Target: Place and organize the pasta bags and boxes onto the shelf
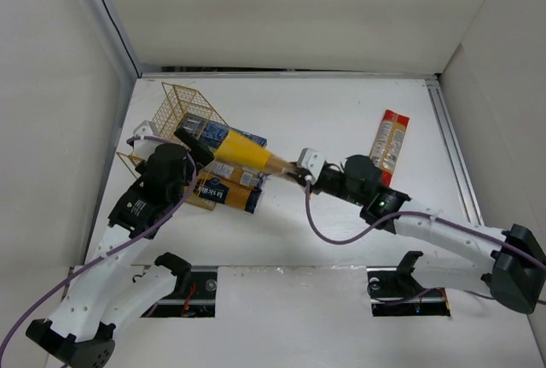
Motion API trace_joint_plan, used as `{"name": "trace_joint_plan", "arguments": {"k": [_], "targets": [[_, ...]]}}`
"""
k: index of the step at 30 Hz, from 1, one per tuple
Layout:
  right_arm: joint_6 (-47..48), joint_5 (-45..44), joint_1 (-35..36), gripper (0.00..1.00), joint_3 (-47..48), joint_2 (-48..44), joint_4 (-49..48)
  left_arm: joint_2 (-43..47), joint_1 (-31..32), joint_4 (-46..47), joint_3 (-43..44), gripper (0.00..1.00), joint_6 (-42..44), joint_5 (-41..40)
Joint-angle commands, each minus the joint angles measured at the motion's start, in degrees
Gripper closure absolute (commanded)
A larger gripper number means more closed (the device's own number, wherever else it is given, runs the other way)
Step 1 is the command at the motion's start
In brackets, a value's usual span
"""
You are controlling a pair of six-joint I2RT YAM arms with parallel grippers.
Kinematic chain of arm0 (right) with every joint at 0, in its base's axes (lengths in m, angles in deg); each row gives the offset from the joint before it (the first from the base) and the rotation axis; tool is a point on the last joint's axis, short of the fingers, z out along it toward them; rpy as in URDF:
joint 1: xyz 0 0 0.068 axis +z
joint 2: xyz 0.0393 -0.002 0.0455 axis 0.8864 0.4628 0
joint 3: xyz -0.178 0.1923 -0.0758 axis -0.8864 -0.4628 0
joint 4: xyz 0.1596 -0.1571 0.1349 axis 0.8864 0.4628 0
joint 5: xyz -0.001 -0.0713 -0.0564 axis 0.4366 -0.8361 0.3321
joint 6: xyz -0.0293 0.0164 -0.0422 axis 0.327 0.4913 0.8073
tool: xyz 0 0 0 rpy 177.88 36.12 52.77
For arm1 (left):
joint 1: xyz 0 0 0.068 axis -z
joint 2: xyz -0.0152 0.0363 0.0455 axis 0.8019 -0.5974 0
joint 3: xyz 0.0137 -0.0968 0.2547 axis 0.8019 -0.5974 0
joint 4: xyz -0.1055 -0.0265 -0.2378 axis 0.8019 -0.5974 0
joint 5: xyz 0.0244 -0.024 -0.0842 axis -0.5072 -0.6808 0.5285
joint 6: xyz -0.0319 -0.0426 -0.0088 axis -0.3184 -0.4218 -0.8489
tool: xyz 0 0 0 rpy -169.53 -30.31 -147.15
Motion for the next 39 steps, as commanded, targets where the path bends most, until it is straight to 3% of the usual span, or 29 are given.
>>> {"name": "trace_joint_plan", "arguments": {"k": [1,13,30,39], "targets": [[-1.09,5.90,3.25,1.00,4.68,1.78,-14.80,0.73,-0.11,-0.32,2.34,0.00,-0.46,-1.50],[-1.09,6.51,6.60,1.00,7.84,12.07,-20.96,0.73,-0.11,-0.32,1.72,0.00,-0.46,-0.80],[-1.09,6.16,6.60,1.00,23.39,32.80,-24.13,0.73,-0.11,0.73,0.06,0.00,-0.46,-0.27],[-5.30,8.81,7.12,1.00,29.46,42.48,-31.59,1.25,-0.11,0.74,-0.47,0.00,-0.46,0.87]]}}
